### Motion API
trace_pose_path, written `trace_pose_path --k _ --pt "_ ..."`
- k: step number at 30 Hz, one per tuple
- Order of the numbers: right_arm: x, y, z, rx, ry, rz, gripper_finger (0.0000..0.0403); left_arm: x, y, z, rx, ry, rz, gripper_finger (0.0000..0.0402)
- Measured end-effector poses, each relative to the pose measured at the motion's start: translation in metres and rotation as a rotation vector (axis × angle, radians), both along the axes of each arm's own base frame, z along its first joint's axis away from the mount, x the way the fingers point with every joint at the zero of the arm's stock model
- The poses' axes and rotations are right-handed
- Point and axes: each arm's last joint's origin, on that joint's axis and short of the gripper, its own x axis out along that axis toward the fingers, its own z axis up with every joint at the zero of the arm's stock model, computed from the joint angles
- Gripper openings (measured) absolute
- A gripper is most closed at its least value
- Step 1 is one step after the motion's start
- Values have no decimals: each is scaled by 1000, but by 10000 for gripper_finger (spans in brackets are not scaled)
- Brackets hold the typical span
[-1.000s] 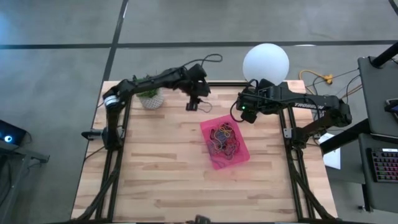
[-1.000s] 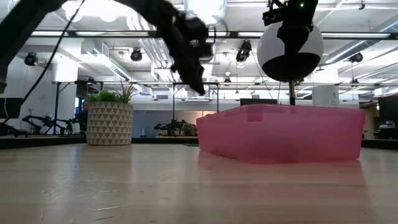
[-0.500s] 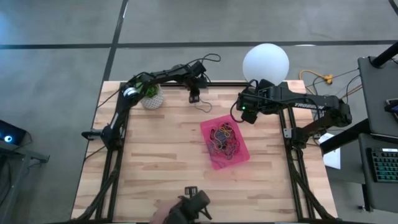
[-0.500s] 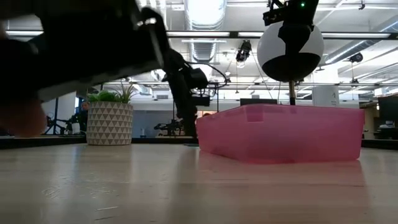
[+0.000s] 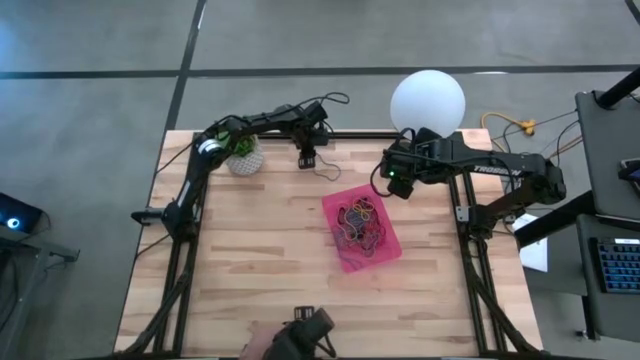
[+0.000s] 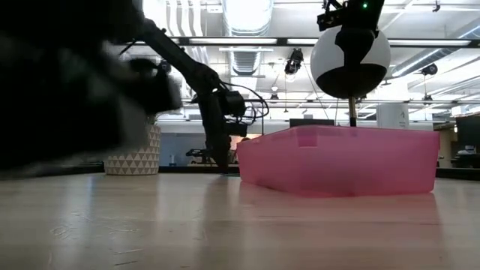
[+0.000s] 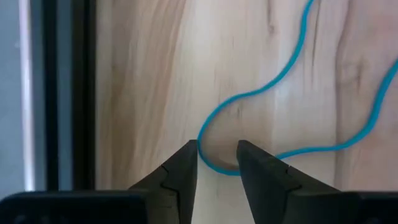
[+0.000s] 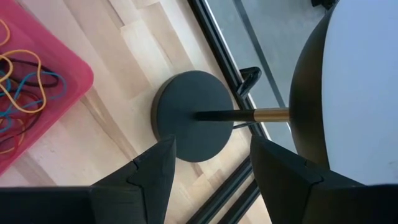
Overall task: Pick and place rubber bands into bin
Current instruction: Put the blue rubber band into the pink bin
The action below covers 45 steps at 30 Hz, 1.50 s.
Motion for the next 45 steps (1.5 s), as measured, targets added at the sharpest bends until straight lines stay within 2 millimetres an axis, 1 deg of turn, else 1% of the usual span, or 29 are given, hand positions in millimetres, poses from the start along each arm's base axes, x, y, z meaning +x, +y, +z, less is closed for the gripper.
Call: trace_pose_path --k 3,7,9,15,20,22,24,26,27,29,32,35,37,39,40,42,45 --pt "0 0 0 -1 0 0 194 0 0 -6 -11 4 -2 102" --pt "0 0 0 -1 1 0 194 0 0 -7 -15 4 -1 93" --pt "0 0 0 -1 1 0 194 -1 -1 -6 -32 7 16 78" --pt "0 0 0 -2 7 8 194 -1 -5 -8 -41 23 12 9" --pt "0 0 0 -3 6 8 194 1 -10 -5 -29 37 2 2" --pt "0 0 0 -3 6 8 194 1 -17 -2 -51 55 -9 1" --pt "0 0 0 -3 6 9 194 -3 -28 2 -112 104 -27 0" --pt "0 0 0 -3 6 8 194 -5 -41 9 -179 134 -41 0" --pt "0 0 0 -4 5 8 194 -5 -47 15 -211 122 -43 0" --pt "0 0 0 -4 5 8 194 -8 -58 33 -283 75 -65 0" --pt "0 0 0 -5 2 8 194 -10 -74 64 -342 -48 -107 0" --pt "1 0 0 -6 1 8 194 -10 -89 99 -340 -183 -175 0" --pt "1 -1 0 -6 -2 5 194 -11 -99 126 -286 -284 -216 0" --pt "1 -1 0 -7 -5 4 194 -11 -106 146 -228 -372 -249 0" --pt "1 -1 0 -7 -6 4 194 -10 -108 151 -196 -404 -258 0" --pt "2 -1 0 -8 -13 4 194 -5 -106 149 -97 -411 -233 0" --pt "2 -1 1 -9 -22 4 194 4 -94 125 24 -315 -183 0"
